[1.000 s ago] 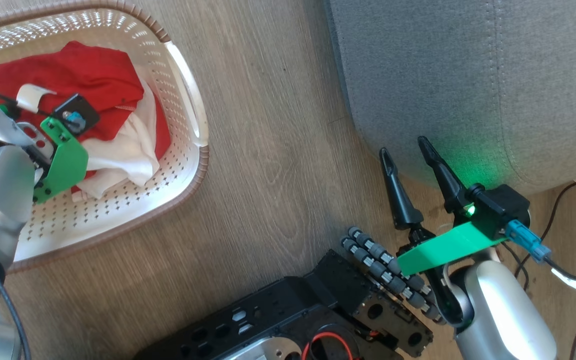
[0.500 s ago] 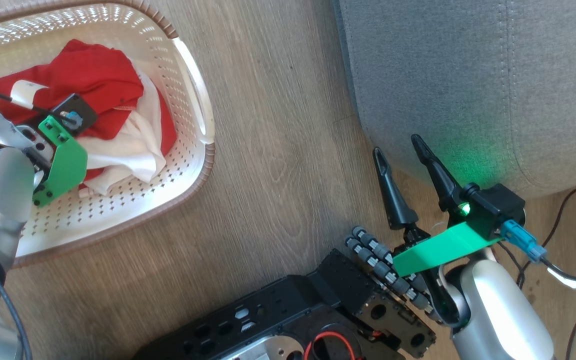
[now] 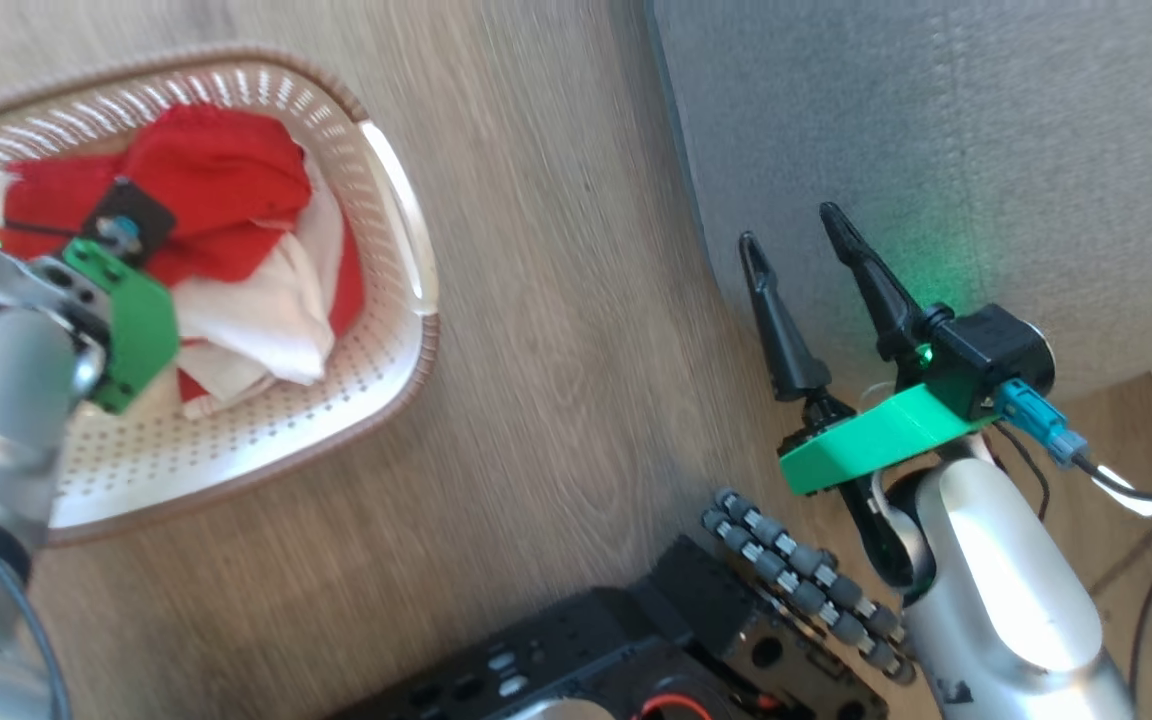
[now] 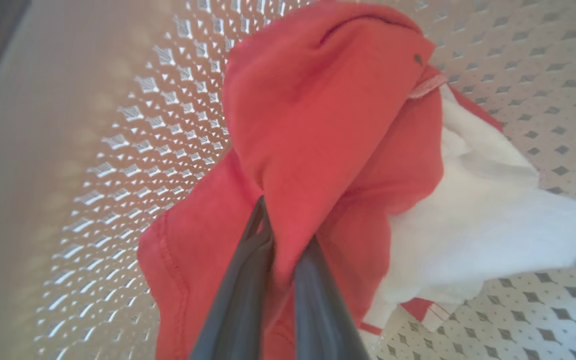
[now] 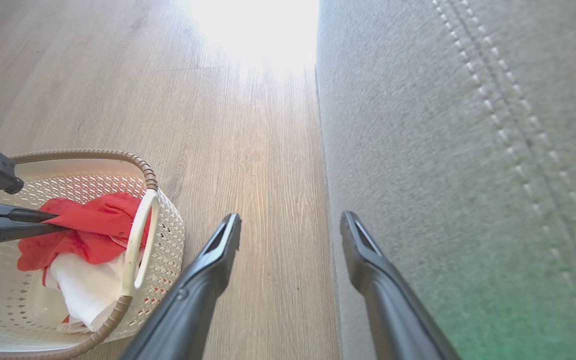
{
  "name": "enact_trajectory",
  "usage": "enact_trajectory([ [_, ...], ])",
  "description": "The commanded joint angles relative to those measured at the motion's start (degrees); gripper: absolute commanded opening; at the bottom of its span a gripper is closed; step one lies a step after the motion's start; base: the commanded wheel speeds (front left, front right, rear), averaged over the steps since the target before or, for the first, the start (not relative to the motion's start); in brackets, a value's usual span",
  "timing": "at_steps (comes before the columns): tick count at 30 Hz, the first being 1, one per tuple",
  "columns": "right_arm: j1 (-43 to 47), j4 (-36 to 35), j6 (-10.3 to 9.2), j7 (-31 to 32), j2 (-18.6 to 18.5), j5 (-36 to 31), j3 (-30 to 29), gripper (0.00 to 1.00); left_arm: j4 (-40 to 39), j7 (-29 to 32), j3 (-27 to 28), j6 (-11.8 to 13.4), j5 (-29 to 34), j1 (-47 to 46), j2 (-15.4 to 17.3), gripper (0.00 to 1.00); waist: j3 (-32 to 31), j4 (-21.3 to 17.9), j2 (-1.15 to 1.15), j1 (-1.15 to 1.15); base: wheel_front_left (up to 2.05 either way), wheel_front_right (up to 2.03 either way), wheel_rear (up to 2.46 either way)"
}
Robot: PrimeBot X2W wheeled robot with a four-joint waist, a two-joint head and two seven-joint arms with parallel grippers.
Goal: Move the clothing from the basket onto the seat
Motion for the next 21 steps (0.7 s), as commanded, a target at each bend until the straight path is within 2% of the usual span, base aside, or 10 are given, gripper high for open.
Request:
enact_trajectory([
  [1,2.3,-0.2,-0.01,-0.5,-0.7,-0.9,0.3,1.0,-0.7,-1.1,1.5,0.6,-1.0,3.1,0.4,0.0,-4.1,2.3,0.0,0.0,0.0,0.0,0.0],
  [5,2.3,1.4,-0.01,-0.5,-0.7,-2.8,-1.1,1.0,-2.8,-1.6,2.7,1.3,-3.1,5.8,-1.8,0.0,-9.4,5.0,0.0,0.0,0.0,0.0,0.0],
  [8,2.6,2.5,-0.01,-0.5,-0.7,-4.0,-2.2,1.0,-7.7,-1.7,3.8,1.9,-4.8,8.5,-3.0,0.0,-13.4,7.2,0.0,0.0,0.0,0.0,0.0],
  [21,4.7,6.8,-0.01,-0.5,-0.7,-7.7,-4.4,1.0,-26.4,-1.7,10.2,4.4,-9.3,21.0,-5.4,0.0,-26.8,13.6,0.0,0.0,0.0,0.0,0.0],
])
